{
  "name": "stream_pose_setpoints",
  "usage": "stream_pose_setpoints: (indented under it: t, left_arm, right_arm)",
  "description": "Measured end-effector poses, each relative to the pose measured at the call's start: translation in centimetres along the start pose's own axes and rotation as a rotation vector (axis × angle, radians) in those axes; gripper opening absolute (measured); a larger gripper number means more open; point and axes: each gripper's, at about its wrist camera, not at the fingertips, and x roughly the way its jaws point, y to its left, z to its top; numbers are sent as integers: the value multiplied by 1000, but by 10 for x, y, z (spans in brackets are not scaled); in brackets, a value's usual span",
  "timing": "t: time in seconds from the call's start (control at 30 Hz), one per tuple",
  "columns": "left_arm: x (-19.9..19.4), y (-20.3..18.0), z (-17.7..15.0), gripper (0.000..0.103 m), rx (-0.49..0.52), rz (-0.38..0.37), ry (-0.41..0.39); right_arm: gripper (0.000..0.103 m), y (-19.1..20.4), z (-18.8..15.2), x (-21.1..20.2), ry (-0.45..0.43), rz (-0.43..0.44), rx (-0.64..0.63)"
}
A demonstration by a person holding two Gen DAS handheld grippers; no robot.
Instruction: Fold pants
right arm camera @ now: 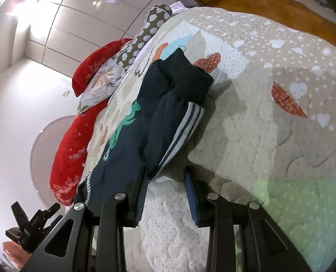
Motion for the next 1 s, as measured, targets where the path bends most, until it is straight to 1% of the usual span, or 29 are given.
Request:
stream_pose_setpoints:
  t: [0.03,0.1,0.13,0.2,0.23,0.3,0.37,0.43,0.5,0.6,0.7,0.77,0.83,0.93,0.97,1.0]
  left_arm:
    - [1,9,2,79,-31,-17,5]
    - [3,21,4,79,-59,-26,10]
    - [5,23,3,79,-60,-24,15]
    - [12,28,2,79,-67,-33,39]
    - [15,29,1,79,-80,-54,57]
    - [26,27,-2,78,-106,-131,121]
    - [33,17,-6,70,-108,-191,167]
    - [38,7,-11,56,-91,-233,212]
    - [43,-5,-16,50,-88,-275,267]
    - [54,-16,-26,50,-116,-314,346]
    - [65,-20,-32,50,-151,-327,396]
    - [71,-23,-32,50,-159,-315,407]
    - [76,-26,-30,50,-161,-306,401]
    - [82,-28,-27,49,-183,-323,397]
    - [82,-29,-27,48,-185,-330,390]
    - [81,-30,-27,42,-181,-335,385]
  right_arm:
    - [38,-1,0,-1,2,12,3]
    - [48,-1,-1,-1,10,52,7]
    - [49,-2,-1,-3,15,78,6]
    - [50,-4,-2,-3,29,97,1]
    - [50,-5,-2,-3,32,103,5]
    - [50,-5,-2,-2,40,110,9]
    - [50,-3,-2,0,46,104,-15]
    - [50,2,-3,2,51,88,-50]
    - [50,6,-4,4,54,76,-82]
    - [50,7,-3,5,56,78,-100]
    - [50,8,-3,7,59,80,-113]
    - [50,10,-2,9,61,79,-126]
    - [50,12,-2,11,60,79,-139]
    - [50,13,-3,11,55,79,-154]
    - [50,14,-4,11,56,79,-161]
    - [50,13,-4,11,57,79,-166]
